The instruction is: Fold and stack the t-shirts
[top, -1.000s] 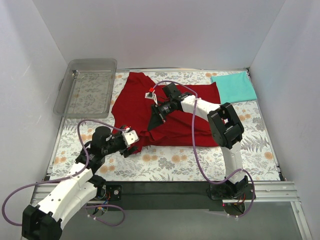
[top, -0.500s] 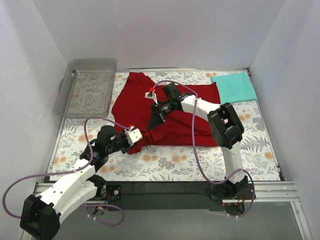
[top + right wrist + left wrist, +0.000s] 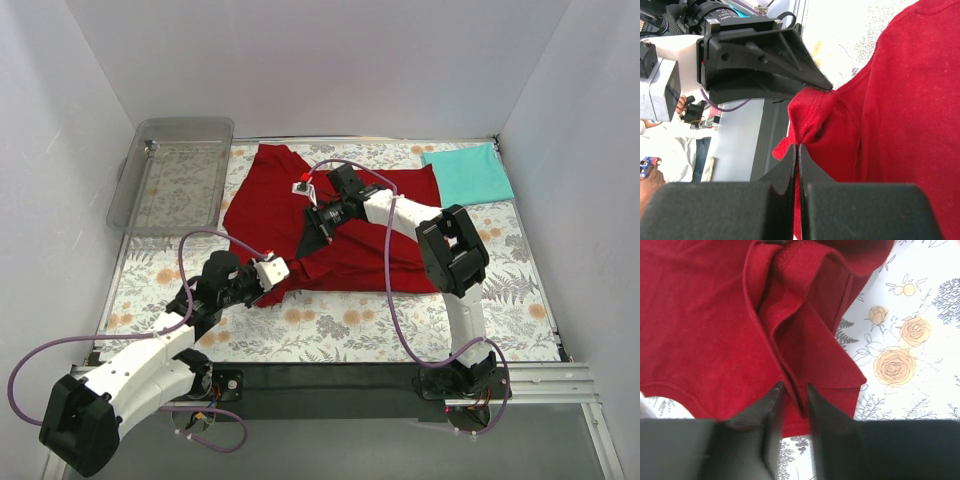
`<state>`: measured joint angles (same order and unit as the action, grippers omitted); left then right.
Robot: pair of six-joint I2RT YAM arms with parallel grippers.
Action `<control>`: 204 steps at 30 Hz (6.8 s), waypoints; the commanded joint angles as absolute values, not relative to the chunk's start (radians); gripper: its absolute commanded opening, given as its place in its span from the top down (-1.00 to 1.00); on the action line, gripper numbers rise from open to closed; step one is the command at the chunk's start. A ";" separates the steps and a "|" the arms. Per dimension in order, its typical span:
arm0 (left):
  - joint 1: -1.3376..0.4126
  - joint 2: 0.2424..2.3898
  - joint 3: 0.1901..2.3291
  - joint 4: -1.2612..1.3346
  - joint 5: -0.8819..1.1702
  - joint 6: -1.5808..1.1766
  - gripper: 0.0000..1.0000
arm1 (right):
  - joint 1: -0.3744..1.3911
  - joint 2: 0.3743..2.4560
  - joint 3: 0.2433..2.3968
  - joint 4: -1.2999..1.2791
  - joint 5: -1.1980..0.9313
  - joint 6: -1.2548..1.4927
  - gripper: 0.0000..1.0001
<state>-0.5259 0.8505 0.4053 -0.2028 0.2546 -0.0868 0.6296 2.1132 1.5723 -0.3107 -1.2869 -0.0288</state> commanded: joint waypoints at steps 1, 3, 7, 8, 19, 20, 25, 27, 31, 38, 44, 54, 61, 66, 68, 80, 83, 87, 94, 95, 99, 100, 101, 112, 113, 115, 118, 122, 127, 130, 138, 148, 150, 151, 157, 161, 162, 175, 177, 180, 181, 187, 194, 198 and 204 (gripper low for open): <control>-0.529 0.821 0.439 -0.204 0.227 -0.090 0.59 | 0.624 2.072 1.571 -0.285 -1.319 -0.023 0.97; -0.531 0.816 0.446 -0.213 0.229 -0.095 0.77 | 0.624 2.071 1.568 -0.285 -1.318 -0.023 0.97; -0.529 0.804 0.475 -0.242 0.245 -0.117 1.00 | 0.621 2.063 1.562 -0.288 -1.307 -0.038 0.95; -0.531 0.801 0.485 -0.262 0.252 -0.123 1.00 | 0.621 2.059 1.562 -0.291 -1.302 -0.046 0.84; -0.529 0.785 0.564 -0.387 0.259 -0.282 1.00 | 0.440 1.686 1.412 -0.802 -0.783 -0.716 -0.20; -0.531 0.782 0.568 -0.388 0.247 -0.294 1.00 | 0.421 1.639 1.340 -0.820 -0.729 -0.852 -0.19; -0.529 0.817 0.601 -0.394 0.196 -0.356 1.00 | 0.189 1.297 0.924 -0.867 -0.420 -1.168 -0.09; -0.529 0.837 0.612 -0.394 0.161 -0.371 1.00 | 0.033 1.214 0.879 -0.909 -0.414 -1.332 -0.05; -0.531 0.864 0.629 -0.388 0.110 -0.385 1.00 | -0.149 1.190 0.833 -0.910 -0.397 -1.505 -0.01; -0.529 0.781 0.601 -0.379 0.063 -0.413 1.00 | -0.304 1.489 1.139 -0.931 -0.445 -1.409 0.00; -0.529 0.749 0.592 -0.376 0.069 -0.413 1.00 | -0.308 1.690 1.301 -0.937 -0.479 -1.215 -0.04; -0.531 0.732 0.612 -0.413 0.055 -0.411 1.00 | -0.316 1.833 1.353 -0.940 -0.509 -1.023 -0.07; -0.529 0.699 0.617 -0.433 0.035 -0.410 1.00 | -0.334 1.868 1.339 -0.937 -0.526 -0.965 0.04; -0.531 0.699 0.618 -0.437 0.054 -0.414 1.00 | -0.348 1.879 1.304 -0.937 -0.546 -0.957 0.34; -0.531 0.706 0.626 -0.439 0.057 -0.416 1.00 | -0.360 1.861 1.296 -0.937 -0.567 -0.954 0.39; -0.529 0.792 0.658 -0.430 0.012 -0.446 1.00 | -0.367 1.557 1.002 -1.006 -0.456 -1.460 0.17; -0.531 0.787 0.643 -0.423 0.017 -0.446 1.00 | -0.367 1.581 1.009 -1.006 -0.425 -1.549 0.15; -0.531 0.785 0.635 -0.420 0.020 -0.451 1.00 | -0.367 1.650 1.068 -1.002 -0.390 -1.566 0.15; -0.531 0.782 0.637 -0.423 0.018 -0.451 1.00 | -0.367 1.695 1.062 -0.954 -0.354 -1.562 0.16; -0.531 0.782 0.637 -0.423 0.020 -0.449 1.00 | -0.367 1.701 1.060 -0.945 -0.354 -1.559 0.15; -0.531 0.790 0.637 -0.423 0.023 -0.449 1.00 | -0.362 1.718 1.033 -0.910 -0.348 -1.549 0.16; -0.529 0.793 0.638 -0.422 0.025 -0.451 1.00 | -0.359 1.720 1.025 -0.899 -0.342 -1.545 0.16; -0.531 0.795 0.638 -0.423 0.025 -0.451 1.00 | -0.353 1.724 1.016 -0.887 -0.338 -1.534 0.17; -0.531 0.799 0.649 -0.433 0.028 -0.468 1.00 | -0.350 1.652 0.867 -0.692 -0.313 -1.468 0.55; -0.531 0.795 0.644 -0.431 0.029 -0.469 1.00 | -0.350 1.631 0.841 -0.674 -0.321 -1.468 0.56; -0.531 0.793 0.638 -0.426 0.032 -0.474 1.00 | -0.351 1.617 0.821 -0.663 -0.337 -1.462 0.68; -0.529 0.790 0.635 -0.428 0.034 -0.483 1.00 | -0.350 1.601 0.840 -0.686 -0.325 -1.418 0.94; -0.531 0.770 0.658 -0.436 0.043 -0.497 1.00 | -0.373 1.568 0.939 -0.885 -0.400 -1.486 0.97; -0.531 0.721 0.767 -0.437 0.041 -0.505 1.00 | -0.373 1.424 1.060 -1.025 -0.531 -1.474 0.97; -0.529 0.701 0.857 -0.426 0.023 -0.499 1.00 | -0.373 1.372 1.146 -1.058 -0.580 -1.424 0.97; -0.531 0.730 1.129 -0.295 -0.153 -0.387 1.00 | -0.373 1.331 1.665 -1.026 -0.715 -1.171 0.97; -0.531 0.822 1.476 0.060 -0.160 -0.272 1.00 | -0.374 1.307 2.129 -0.585 -0.738 -0.649 0.97; -0.529 0.834 1.515 0.101 -0.134 -0.268 1.00 | -0.374 1.267 2.112 -0.485 -0.700 -0.556 0.97; -0.531 0.847 1.555 0.135 -0.124 -0.261 1.00 | -0.374 1.232 2.106 -0.394 -0.683 -0.526 0.97; -0.531 0.850 1.637 0.264 -0.066 -0.244 1.00 | -0.374 1.221 2.255 -0.313 -0.552 -0.382 0.97; -0.531 0.879 1.736 0.235 -0.051 -0.230 1.00 | -0.374 1.227 2.348 -0.287 -0.470 -0.382 0.97; -0.531 0.900 1.756 0.194 -0.051 -0.224 1.00 | -0.374 1.223 2.352 -0.285 -0.453 -0.387 0.97; -0.529 1.135 1.589 0.064 -0.170 -0.112 1.00 | -0.374 1.163 1.740 -0.233 -0.670 -0.456 0.97; -0.506 1.219 1.511 0.109 -0.164 -0.103 1.00 | -0.374 1.173 1.649 -0.198 -0.725 -0.459 0.97; -0.393 1.337 1.454 0.165 -0.051 -0.225 1.00 | -0.371 1.221 1.481 -0.140 -0.808 -0.465 0.97; -0.359 1.368 1.433 0.178 -0.019 -0.259 1.00 | -0.364 1.259 1.448 -0.124 -0.821 -0.477 0.97; -0.261 1.705 1.468 0.206 0.064 -0.333 1.00 | -0.266 1.493 1.304 -0.077 -0.795 -0.612 0.97; -0.238 2.043 1.661 0.126 0.045 -0.337 1.00 | -0.147 1.897 1.537 -0.080 -0.672 -0.580 0.97; -0.223 2.149 1.743 0.110 0.031 -0.354 1.00 | -0.127 2.066 1.705 -0.087 -0.629 -0.516 0.97; -0.199 2.235 1.796 0.120 0.029 -0.419 1.00 | -0.112 2.212 1.867 -0.072 -0.569 -0.402 0.97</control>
